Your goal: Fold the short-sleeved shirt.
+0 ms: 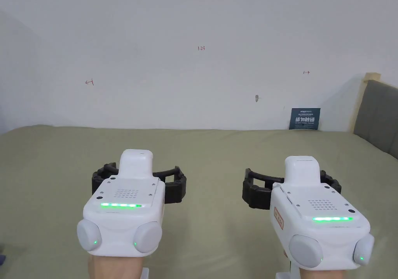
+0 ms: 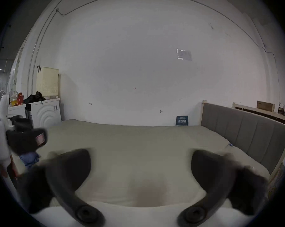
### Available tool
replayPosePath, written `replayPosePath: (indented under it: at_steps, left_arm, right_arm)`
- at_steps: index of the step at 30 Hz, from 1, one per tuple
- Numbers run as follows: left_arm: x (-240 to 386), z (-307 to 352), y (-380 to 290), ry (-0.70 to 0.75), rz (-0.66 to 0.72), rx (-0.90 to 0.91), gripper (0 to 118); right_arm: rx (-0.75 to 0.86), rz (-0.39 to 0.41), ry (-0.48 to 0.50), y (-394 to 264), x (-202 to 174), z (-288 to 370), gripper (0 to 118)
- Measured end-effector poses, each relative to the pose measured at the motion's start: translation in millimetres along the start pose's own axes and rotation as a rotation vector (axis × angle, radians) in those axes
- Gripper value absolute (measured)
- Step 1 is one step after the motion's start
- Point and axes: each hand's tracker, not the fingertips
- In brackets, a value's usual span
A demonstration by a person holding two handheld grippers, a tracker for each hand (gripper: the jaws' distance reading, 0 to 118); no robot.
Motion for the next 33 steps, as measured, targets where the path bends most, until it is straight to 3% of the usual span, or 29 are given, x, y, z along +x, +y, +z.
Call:
replayPosePath:
  at_steps: [15, 21, 25, 28, 33]
  left_arm:
    - [-11.5, 1.2, -2.6, 0.013, -0.001, 0.049, 118]
    - [-3.8, -2.1, 4.9, -0.019, -0.007, -0.076, 118]
    - [-0.6, 6.3, 3.5, -0.031, -0.022, 0.010, 118]
    - [-4.7, 10.2, 9.3, -0.039, 0.035, -0.013, 118]
    - [-6.6, 10.6, 16.9, -0.023, 0.014, -0.021, 118]
  right_arm:
    - [0.025, 0.030, 0.011, 19.5, -8.1, 8.0, 118]
    - [0.015, 0.035, 0.014, 20.6, -9.6, 8.7, 118]
    - [0.009, 0.028, 0.016, 20.4, -8.4, 6.7, 118]
    - [0.011, 0.039, 0.022, 22.2, -9.8, 8.0, 118]
    - [0.015, 0.030, 0.046, 26.9, -9.9, 10.1, 118]
